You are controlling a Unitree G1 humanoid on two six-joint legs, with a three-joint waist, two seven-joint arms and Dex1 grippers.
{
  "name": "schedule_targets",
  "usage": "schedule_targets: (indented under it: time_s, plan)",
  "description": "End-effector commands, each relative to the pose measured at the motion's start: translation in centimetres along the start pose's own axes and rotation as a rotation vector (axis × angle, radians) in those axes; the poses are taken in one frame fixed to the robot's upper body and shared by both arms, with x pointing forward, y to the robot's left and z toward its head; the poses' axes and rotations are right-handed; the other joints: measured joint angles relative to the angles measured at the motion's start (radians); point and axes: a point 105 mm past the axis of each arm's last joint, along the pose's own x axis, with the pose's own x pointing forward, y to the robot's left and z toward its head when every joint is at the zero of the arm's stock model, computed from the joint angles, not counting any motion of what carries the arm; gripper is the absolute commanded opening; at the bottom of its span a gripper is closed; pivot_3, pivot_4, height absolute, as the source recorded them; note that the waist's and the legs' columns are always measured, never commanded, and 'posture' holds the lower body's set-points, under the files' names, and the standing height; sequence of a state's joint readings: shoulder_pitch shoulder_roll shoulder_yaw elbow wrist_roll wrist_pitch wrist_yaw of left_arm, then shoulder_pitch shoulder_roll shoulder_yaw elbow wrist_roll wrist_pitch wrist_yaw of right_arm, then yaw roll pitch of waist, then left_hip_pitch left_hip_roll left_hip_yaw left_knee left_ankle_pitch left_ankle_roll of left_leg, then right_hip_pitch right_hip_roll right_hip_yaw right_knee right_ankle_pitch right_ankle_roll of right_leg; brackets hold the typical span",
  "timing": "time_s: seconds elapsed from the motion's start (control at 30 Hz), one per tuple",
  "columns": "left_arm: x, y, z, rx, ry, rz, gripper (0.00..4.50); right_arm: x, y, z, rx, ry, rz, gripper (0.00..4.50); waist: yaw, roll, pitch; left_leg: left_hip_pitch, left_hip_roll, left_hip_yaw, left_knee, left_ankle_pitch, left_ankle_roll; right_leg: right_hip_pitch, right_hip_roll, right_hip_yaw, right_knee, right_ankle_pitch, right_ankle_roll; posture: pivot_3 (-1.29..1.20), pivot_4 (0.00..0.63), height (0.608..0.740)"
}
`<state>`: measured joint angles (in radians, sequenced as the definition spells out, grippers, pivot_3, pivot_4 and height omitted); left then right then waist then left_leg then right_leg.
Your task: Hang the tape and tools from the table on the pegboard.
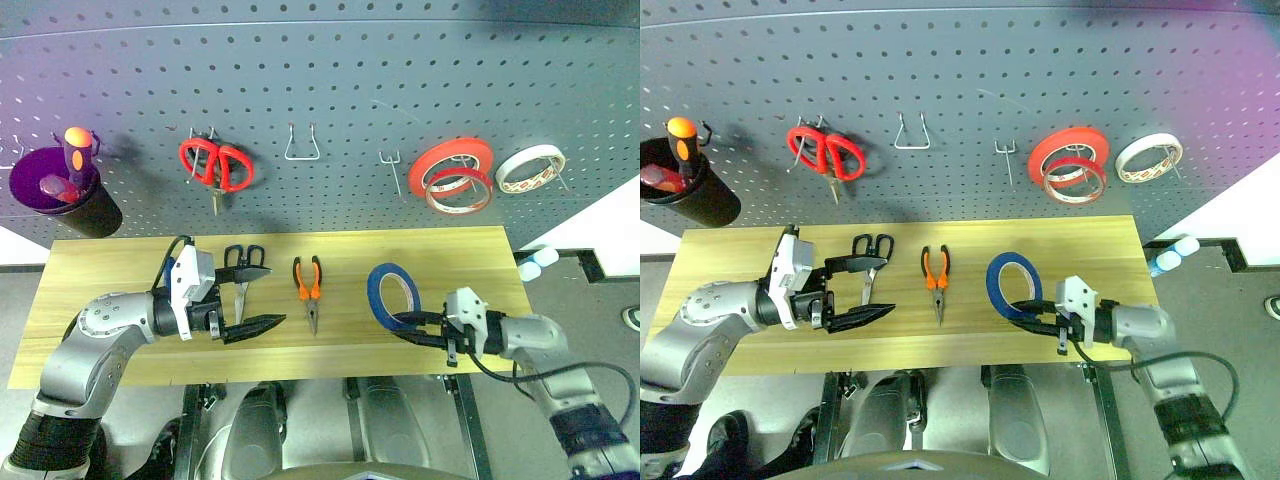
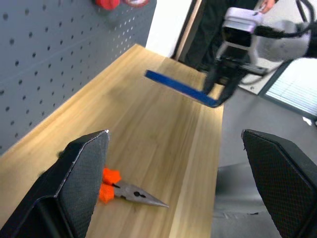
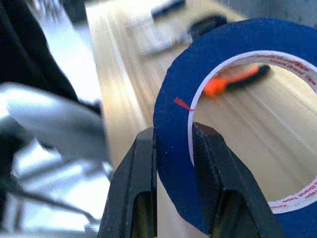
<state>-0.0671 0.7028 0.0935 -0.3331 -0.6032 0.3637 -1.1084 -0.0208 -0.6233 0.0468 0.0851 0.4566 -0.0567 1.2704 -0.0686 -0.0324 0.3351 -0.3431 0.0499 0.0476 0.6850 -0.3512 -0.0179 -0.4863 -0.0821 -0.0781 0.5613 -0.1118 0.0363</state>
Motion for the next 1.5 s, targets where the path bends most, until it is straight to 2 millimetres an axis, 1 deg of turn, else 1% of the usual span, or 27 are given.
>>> schedule_targets:
  time_s: [0.03, 0.17, 0.27, 0.37, 0.47, 0.57, 0.6, 0.67, 0.73, 0.8, 0.9, 0.93, 1.13, 1.23, 1.33, 1.4, 1.5]
  plan:
    - [0.0, 0.1, 1.5, 0.036, -0.049, -0.017, 4.5, -0.6, -0.6, 2.9, 0.012, -0.128, -0.037, 0.68, -0.002, 0.0, 0.0, -0.003, 0.0, 0.001, 0.0, 0.0, 0.0, 0.0, 0.0, 0.001, 0.0, 0.0, 0.0, -0.12, 0.269, 0.733]
    - [0.2, 0.5, 1.9, 0.05, -0.069, -0.009, 4.5, -1.2, 0.0, 4.2, 0.067, -0.192, -0.042, 0.68, 0.0, 0.0, -0.001, -0.006, 0.0, -0.001, 0.001, 0.001, -0.001, 0.0, 0.001, 0.001, 0.001, -0.001, -0.001, -0.14, 0.259, 0.733]
    - [0.4, 0.8, 1.8, 0.059, -0.069, -0.014, 4.5, -1.2, 0.3, 5.4, 0.094, -0.252, -0.059, 0.68, 0.0, 0.0, -0.002, -0.008, 0.0, -0.002, 0.001, 0.001, -0.002, -0.002, 0.001, 0.0, 0.001, 0.001, 0.002, -0.15, 0.255, 0.733]
    - [0.5, 1.0, 1.9, 0.065, -0.072, -0.015, 4.5, -0.8, 0.2, 6.2, 0.072, -0.274, -0.079, 0.68, -0.003, -0.001, -0.002, -0.011, 0.0, 0.0, 0.002, 0.002, -0.003, -0.005, 0.001, 0.001, 0.001, 0.002, 0.002, -0.16, 0.254, 0.733]
    - [0.6, 1.2, 2.0, 0.076, -0.071, -0.019, 4.5, -0.3, 0.1, 7.6, 0.048, -0.334, -0.103, 0.68, -0.002, -0.001, -0.002, -0.011, 0.0, 0.0, 0.002, 0.002, -0.003, -0.005, 0.001, 0.001, 0.002, 0.003, 0.002, -0.17, 0.253, 0.733]
    - [0.6, 1.3, 2.1, 0.09, -0.072, -0.021, 4.5, 0.1, 0.1, 8.7, 0.031, -0.371, -0.121, 0.68, -0.002, -0.001, -0.003, -0.011, 0.0, 0.0, 0.003, 0.002, -0.003, -0.005, 0.001, 0.001, 0.002, 0.003, 0.002, -0.17, 0.252, 0.733]
    - [0.6, 1.3, 2.3, 0.085, -0.079, -0.023, 4.5, 0.1, -0.1, 9.4, 0.014, -0.398, -0.133, 0.68, -0.002, -0.001, -0.003, -0.011, 0.0, 0.0, 0.003, 0.002, -0.003, -0.005, 0.001, 0.001, 0.002, 0.003, 0.002, -0.17, 0.249, 0.733]
    - [0.6, 1.3, 2.6, 0.084, -0.091, -0.031, 4.5, 0.0, -0.4, 10.7, 0.016, -0.454, -0.146, 0.68, -0.003, -0.001, -0.003, -0.011, 0.0, 0.0, 0.004, 0.002, -0.003, -0.005, 0.001, 0.001, 0.003, 0.003, 0.002, -0.18, 0.248, 0.733]
    - [0.5, 1.2, 2.8, 0.09, -0.096, -0.039, 4.5, -0.2, -0.6, 11.4, 0.037, -0.49, -0.147, 0.68, -0.002, -0.001, -0.003, -0.012, 0.0, -0.001, 0.006, 0.002, -0.003, -0.005, 0.001, 0.001, 0.004, 0.003, 0.001, -0.18, 0.247, 0.733]
    - [0.4, 1.1, 2.9, 0.066, -0.102, -0.053, 4.5, -0.5, -0.6, 11.6, 0.033, -0.487, -0.147, 0.68, -0.002, -0.001, -0.003, -0.012, 0.0, -0.001, 0.008, 0.002, -0.003, -0.005, 0.001, 0.001, 0.005, 0.004, 0.001, -0.18, 0.244, 0.733]
    - [0.4, 1.3, 3.4, 0.074, -0.134, -0.036, 4.5, -0.8, -0.9, 11.6, 0.012, -0.485, -0.172, 0.68, -0.002, 0.0, -0.004, -0.012, 0.0, -0.001, 0.012, 0.002, -0.003, -0.005, 0.0, 0.001, 0.007, 0.004, 0.001, -0.18, 0.24, 0.733]
    - [0.3, 1.4, 3.6, 0.083, -0.144, -0.025, 4.5, -0.7, -0.8, 11.5, 0.006, -0.473, -0.17, 0.68, -0.002, -0.001, -0.004, -0.012, 0.0, -0.001, 0.013, 0.002, -0.003, -0.005, 0.0, 0.001, 0.007, 0.004, 0.001, -0.18, 0.239, 0.733]
    - [0.2, 1.1, 3.5, 0.052, -0.14, -0.041, 4.5, -0.6, 0.1, 10.3, 0.037, -0.434, -0.132, 0.68, -0.003, -0.001, -0.006, -0.013, 0.0, -0.001, 0.014, 0.002, -0.003, -0.004, 0.0, 0.001, 0.008, 0.006, 0.0, -0.18, 0.234, 0.733]
    - [0.0, 1.3, 3.8, 0.054, -0.144, -0.029, 4.5, -0.8, 0.6, 10.0, 0.064, -0.434, -0.123, 0.68, -0.004, -0.001, -0.006, -0.012, 0.0, -0.001, 0.014, 0.002, -0.003, -0.004, 0.0, 0.001, 0.009, 0.006, -0.001, -0.18, 0.232, 0.733]
    - [-0.2, 1.9, 4.3, 0.037, -0.17, -0.004, 4.5, -0.8, 0.2, 10.2, 0.037, -0.441, -0.166, 0.68, -0.004, -0.001, -0.006, -0.012, 0.0, -0.001, 0.015, 0.002, -0.003, -0.004, 0.0, 0.002, 0.012, 0.006, 0.0, -0.19, 0.229, 0.733]
    - [-0.5, 1.8, 4.8, 0.011, -0.189, -0.013, 4.5, -0.9, -0.6, 10.8, -0.012, -0.451, -0.221, 0.68, -0.006, -0.001, -0.007, -0.011, 0.0, -0.001, 0.016, 0.002, -0.004, -0.004, 0.0, 0.002, 0.014, 0.006, 0.0, -0.19, 0.227, 0.733]
    - [-0.9, 1.9, 5.4, -0.011, -0.218, -0.004, 4.5, -0.9, -1.2, 11.4, -0.051, -0.47, -0.263, 0.68, -0.008, -0.002, -0.008, -0.01, 0.0, -0.001, 0.016, 0.003, -0.005, -0.004, 0.001, 0.003, 0.016, 0.006, 0.0, -0.19, 0.222, 0.733]
